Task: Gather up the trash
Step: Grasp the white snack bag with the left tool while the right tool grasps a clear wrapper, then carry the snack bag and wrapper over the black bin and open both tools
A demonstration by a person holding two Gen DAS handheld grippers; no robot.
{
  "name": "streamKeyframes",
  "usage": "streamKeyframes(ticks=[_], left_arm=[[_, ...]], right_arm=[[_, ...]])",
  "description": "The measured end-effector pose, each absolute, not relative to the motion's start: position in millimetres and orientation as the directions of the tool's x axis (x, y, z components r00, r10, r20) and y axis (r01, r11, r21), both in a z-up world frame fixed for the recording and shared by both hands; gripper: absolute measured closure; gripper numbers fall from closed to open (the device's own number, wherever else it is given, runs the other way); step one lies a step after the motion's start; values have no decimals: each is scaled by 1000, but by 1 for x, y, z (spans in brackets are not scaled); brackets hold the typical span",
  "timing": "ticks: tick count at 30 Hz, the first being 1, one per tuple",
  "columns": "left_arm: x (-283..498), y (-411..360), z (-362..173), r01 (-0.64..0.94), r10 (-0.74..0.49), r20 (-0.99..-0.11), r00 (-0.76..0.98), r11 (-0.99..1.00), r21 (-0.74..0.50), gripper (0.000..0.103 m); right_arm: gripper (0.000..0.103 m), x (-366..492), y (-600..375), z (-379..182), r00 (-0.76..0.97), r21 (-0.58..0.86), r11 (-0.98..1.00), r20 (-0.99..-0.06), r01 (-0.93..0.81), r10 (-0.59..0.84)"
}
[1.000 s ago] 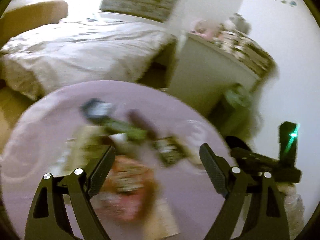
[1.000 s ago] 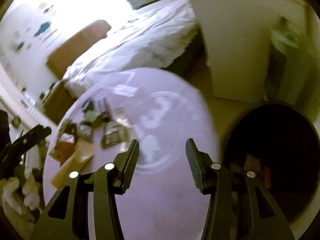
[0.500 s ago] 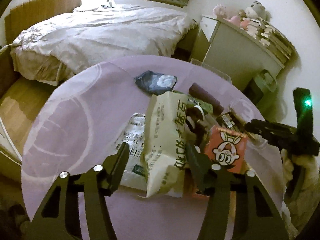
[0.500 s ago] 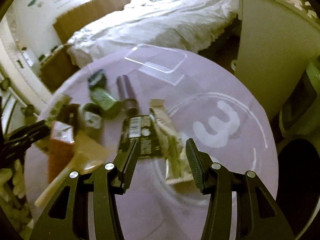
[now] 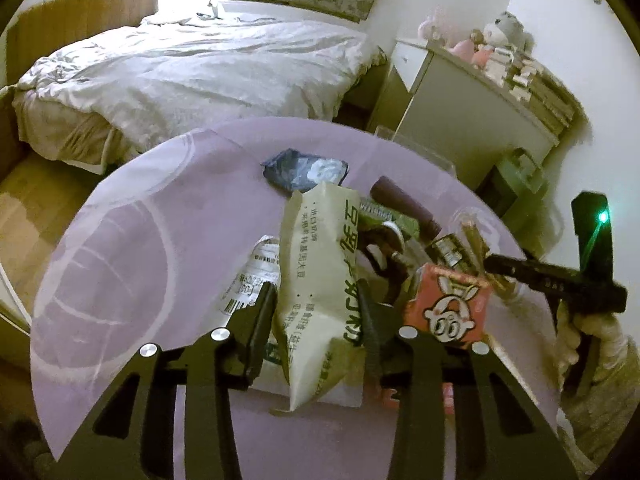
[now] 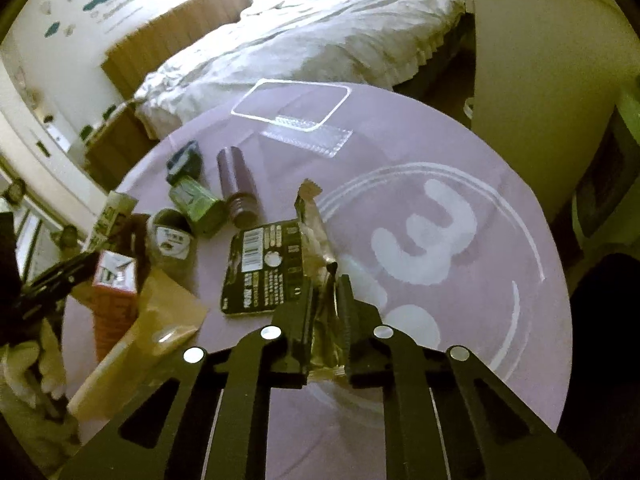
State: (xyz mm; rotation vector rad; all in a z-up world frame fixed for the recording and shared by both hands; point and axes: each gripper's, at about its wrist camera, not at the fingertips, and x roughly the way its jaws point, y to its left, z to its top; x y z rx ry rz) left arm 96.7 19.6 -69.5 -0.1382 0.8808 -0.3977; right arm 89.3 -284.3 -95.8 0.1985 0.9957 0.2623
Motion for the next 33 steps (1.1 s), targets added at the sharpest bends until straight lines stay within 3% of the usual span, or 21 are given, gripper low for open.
streamKeyframes(ticks=[8, 15, 33], left_arm=[[84, 3, -26, 348, -463, -659, 593, 885, -308, 64], [84, -60, 2, 467, -560, -620, 549, 821, -329, 64], [84, -249, -12, 694, -706, -638, 308, 625, -357, 64]], right_arm=[[90, 67, -290, -62, 580, 312, 937, -739, -154, 341], [90, 49, -316, -37, 635, 321, 937, -698, -137, 331], [90, -6, -458, -38, 718, 346, 927, -682, 147, 141]])
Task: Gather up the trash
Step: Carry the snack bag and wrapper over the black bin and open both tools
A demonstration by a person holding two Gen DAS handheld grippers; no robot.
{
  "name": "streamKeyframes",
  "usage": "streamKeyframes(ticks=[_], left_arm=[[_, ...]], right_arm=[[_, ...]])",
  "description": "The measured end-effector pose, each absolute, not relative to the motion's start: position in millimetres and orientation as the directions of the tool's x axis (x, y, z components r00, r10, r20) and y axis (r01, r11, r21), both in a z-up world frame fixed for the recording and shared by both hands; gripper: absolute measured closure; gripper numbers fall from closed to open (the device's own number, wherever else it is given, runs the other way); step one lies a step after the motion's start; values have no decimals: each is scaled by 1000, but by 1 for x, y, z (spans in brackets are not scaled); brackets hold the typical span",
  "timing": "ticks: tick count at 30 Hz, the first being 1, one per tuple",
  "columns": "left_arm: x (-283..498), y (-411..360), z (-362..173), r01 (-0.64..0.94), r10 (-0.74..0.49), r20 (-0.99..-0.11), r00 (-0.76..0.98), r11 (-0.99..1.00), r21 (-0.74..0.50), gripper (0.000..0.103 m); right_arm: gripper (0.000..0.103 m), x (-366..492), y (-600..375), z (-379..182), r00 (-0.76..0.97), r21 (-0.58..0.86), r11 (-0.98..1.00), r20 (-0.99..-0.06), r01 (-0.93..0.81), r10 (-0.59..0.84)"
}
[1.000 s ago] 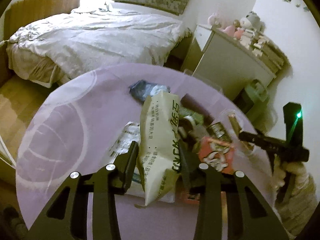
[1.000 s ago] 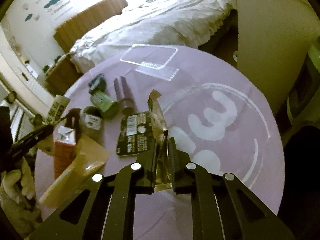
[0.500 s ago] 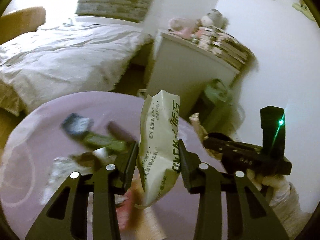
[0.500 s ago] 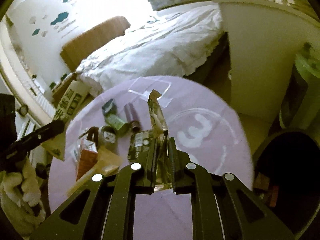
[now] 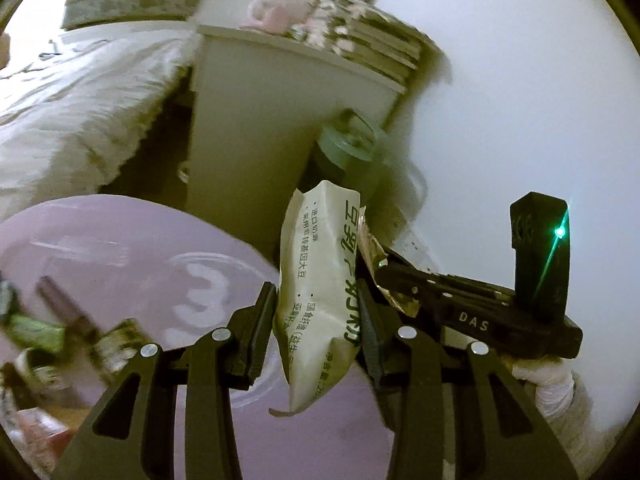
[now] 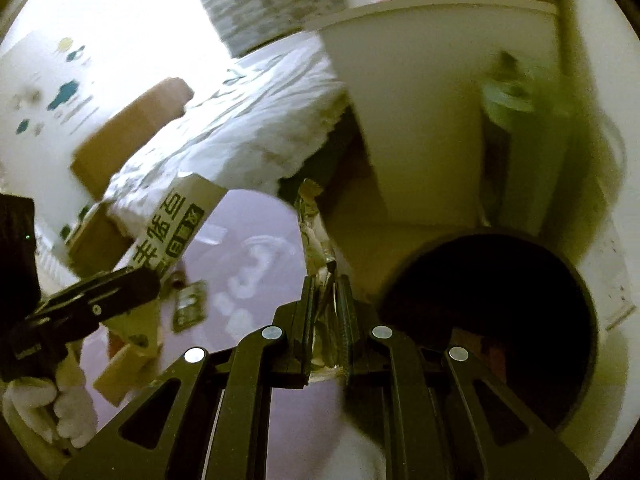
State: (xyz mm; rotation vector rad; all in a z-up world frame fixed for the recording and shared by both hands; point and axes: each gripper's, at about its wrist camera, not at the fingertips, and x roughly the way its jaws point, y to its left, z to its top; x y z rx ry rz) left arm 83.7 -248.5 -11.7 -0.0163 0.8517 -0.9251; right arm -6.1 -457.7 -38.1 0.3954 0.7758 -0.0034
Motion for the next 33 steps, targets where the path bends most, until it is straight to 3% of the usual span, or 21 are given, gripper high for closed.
streamKeyframes(ticks=[12, 26, 28, 29, 30, 31, 33], left_arm=[[73, -326, -52, 737, -703, -690, 171, 557, -384, 64], [69, -364, -66, 762, -673, -727, 132, 538, -360, 61], [68, -369, -66, 767, -665, -732, 145, 543, -341, 56], [68, -371, -65, 767, -659, -737, 151, 548, -333, 51], [67, -370, -64, 766, -659, -735, 157, 551, -330, 36], [66, -369, -62, 765, -663, -729, 172, 556, -325, 26], [65, -368, -60, 765, -666, -722, 188, 561, -318, 23]], right_arm=[[90, -39, -524, -76, 686, 356, 885, -725, 301, 58], [90, -59, -554, -108, 658, 379, 846, -752, 376, 45], [81, -61, -557, -108, 658, 383, 839, -752, 386, 40], [68, -62, -559, -107, 659, 383, 835, -751, 396, 32], [59, -63, -561, -106, 663, 387, 830, -748, 401, 28], [56, -63, -562, -106, 666, 393, 827, -745, 402, 30], [50, -65, -562, -105, 667, 395, 823, -744, 407, 27]])
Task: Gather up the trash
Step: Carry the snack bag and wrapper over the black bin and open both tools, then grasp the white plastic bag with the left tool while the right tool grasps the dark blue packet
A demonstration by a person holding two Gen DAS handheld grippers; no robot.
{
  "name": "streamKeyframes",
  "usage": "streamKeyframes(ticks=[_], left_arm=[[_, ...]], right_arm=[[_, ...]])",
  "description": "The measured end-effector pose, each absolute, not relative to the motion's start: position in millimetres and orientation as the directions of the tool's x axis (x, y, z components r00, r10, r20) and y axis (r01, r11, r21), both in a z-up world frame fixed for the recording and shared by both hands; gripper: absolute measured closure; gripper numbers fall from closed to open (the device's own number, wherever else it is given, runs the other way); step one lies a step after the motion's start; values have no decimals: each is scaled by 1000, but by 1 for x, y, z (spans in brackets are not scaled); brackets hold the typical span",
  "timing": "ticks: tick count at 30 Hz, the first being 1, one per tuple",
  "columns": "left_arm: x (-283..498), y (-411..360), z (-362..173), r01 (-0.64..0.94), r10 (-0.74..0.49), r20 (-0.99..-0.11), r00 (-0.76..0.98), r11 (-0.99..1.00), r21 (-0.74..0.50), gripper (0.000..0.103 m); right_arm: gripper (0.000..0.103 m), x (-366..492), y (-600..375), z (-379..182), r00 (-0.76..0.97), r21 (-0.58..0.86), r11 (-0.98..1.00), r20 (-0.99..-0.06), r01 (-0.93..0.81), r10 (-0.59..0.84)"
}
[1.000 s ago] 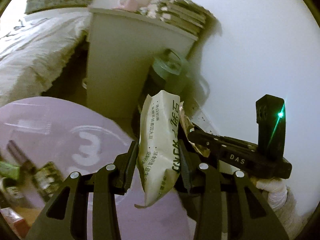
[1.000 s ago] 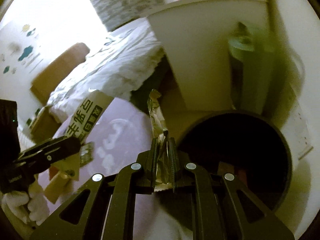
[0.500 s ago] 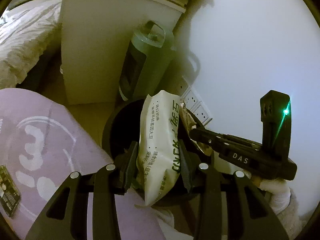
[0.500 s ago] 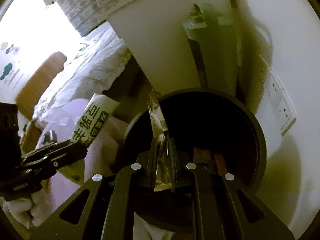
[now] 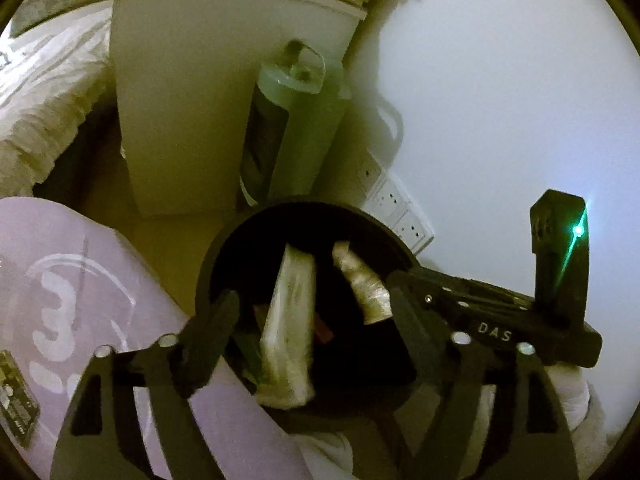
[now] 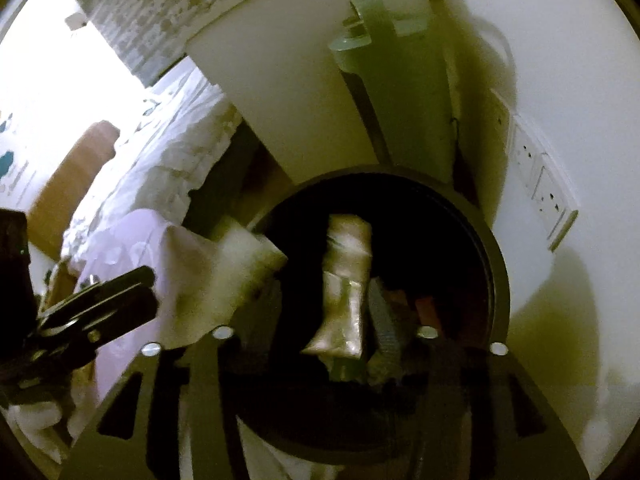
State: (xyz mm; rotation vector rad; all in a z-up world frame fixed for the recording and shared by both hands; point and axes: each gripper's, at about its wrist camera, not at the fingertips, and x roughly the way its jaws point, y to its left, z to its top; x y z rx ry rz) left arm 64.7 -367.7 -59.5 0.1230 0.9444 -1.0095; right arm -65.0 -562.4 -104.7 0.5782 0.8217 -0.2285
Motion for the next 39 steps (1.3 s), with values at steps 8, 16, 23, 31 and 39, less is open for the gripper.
streamKeyframes(ticks=[8, 16, 23, 31, 39], left_arm=[[64, -348, -47, 748, -676, -704, 218, 579, -324, 23], [67, -266, -24, 666, -675, -646, 356, 668, -331, 23], [79, -159, -13, 512, -603, -615, 509, 786, -347, 23], [90, -23, -37, 256, -400, -672, 623, 916, -308, 13], [103, 25, -68, 249, -304, -760, 574, 949, -192, 11]], right_arm=[[50, -59, -549, -101, 670, 399, 835, -741, 379, 50], [50, -27, -489, -87, 668, 379, 893, -733, 244, 128], [50, 15, -410, -65, 656, 348, 935, -724, 76, 216], [50, 67, -314, -40, 605, 309, 942, -727, -133, 324], [36, 129, -208, -27, 520, 227, 906, -757, -357, 395]])
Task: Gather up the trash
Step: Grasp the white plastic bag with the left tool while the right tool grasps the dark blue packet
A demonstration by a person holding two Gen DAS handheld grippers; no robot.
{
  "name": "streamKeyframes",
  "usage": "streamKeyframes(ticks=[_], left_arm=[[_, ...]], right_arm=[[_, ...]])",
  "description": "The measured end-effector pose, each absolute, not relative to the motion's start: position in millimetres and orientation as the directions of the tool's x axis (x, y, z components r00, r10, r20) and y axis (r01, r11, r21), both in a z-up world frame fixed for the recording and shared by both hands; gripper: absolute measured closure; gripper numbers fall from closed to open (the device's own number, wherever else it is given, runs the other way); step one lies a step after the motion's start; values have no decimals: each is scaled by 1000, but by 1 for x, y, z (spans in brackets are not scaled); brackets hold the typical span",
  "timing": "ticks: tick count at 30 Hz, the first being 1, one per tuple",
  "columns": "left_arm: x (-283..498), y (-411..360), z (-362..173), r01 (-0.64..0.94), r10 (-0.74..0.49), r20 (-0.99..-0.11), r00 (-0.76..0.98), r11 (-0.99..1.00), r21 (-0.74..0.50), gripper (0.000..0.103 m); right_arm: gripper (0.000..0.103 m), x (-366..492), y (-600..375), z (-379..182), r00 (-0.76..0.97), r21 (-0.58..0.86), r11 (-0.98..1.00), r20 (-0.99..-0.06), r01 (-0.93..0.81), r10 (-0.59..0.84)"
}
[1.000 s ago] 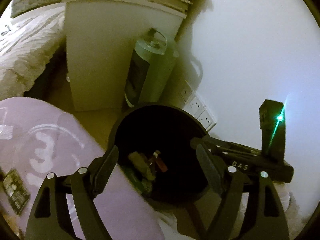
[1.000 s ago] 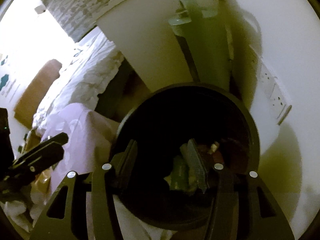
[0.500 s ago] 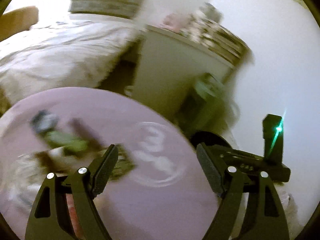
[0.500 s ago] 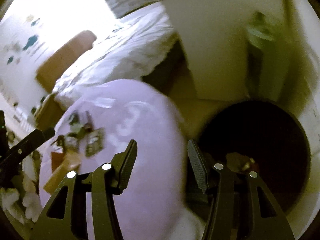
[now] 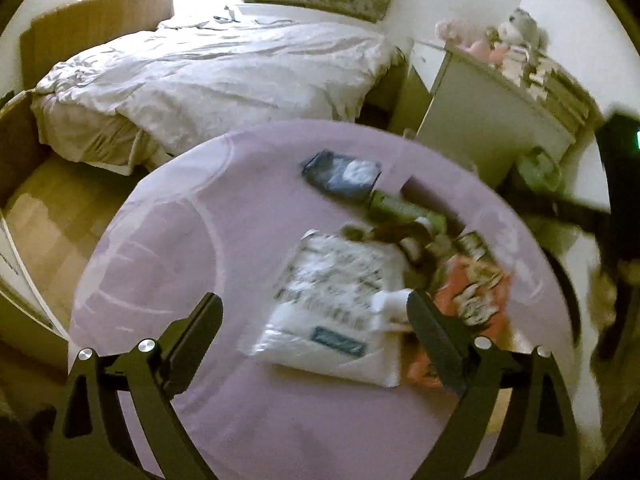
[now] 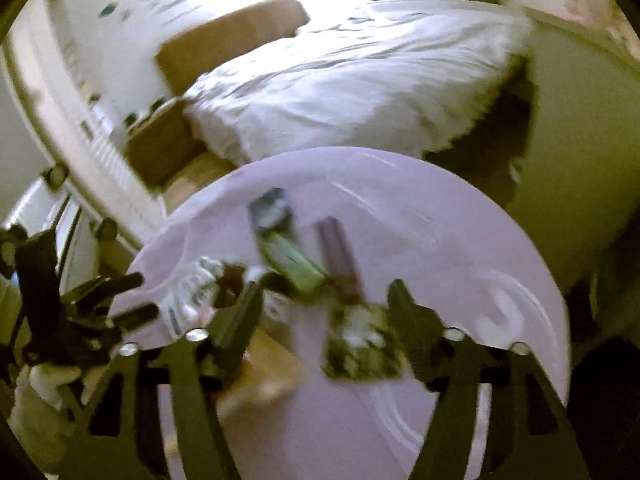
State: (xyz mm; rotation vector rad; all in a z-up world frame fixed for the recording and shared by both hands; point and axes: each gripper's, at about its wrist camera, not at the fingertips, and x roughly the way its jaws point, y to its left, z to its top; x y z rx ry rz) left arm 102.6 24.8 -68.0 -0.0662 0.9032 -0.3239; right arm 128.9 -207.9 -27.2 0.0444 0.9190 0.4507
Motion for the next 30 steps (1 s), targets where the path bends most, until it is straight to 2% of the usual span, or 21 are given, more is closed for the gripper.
streamKeyframes(ticks=[7, 11, 16, 17, 18, 20, 22, 26, 27, 29, 30], left_arm=[[110, 24, -84, 342, -328, -787, 522, 926, -159, 11], [114, 20, -90, 388, -341, -798, 497, 910, -147, 11], [115, 19, -94, 391, -344, -801, 490, 908, -150, 6], [115, 19, -95, 394, -346, -801, 489, 906, -152, 6], [115, 19, -96, 396, -350, -801, 486, 905, -156, 5], [115, 18, -97, 397, -351, -801, 486, 905, -156, 5], [117, 16, -97, 400, -352, -800, 486, 903, -155, 5], [124, 15, -99, 382, -358, -797, 487, 908, -175, 6], [125, 16, -99, 375, -355, -795, 491, 911, -175, 9], [125, 14, -98, 373, -357, -787, 503, 911, -174, 27], [124, 13, -97, 380, -373, -778, 505, 906, -188, 39]], right_arm=[[36, 196, -120, -43, 432, 107, 864, -832, -492, 349], [36, 225, -87, -66, 383, 30, 842, -882, -538, 276], [36, 238, -61, -97, 365, -64, 815, -912, -575, 186], [40, 239, -60, -102, 356, -59, 814, -915, -578, 187], [52, 238, -62, -102, 353, -27, 817, -910, -577, 219], [54, 237, -67, -102, 355, -13, 829, -907, -558, 225], [61, 233, -73, -98, 366, 7, 839, -898, -544, 245], [61, 212, -96, -77, 400, 97, 861, -855, -500, 329], [61, 208, -101, -72, 407, 114, 863, -846, -492, 344], [61, 191, -117, -60, 426, 162, 867, -818, -472, 385], [61, 185, -121, -56, 432, 176, 868, -810, -465, 396]])
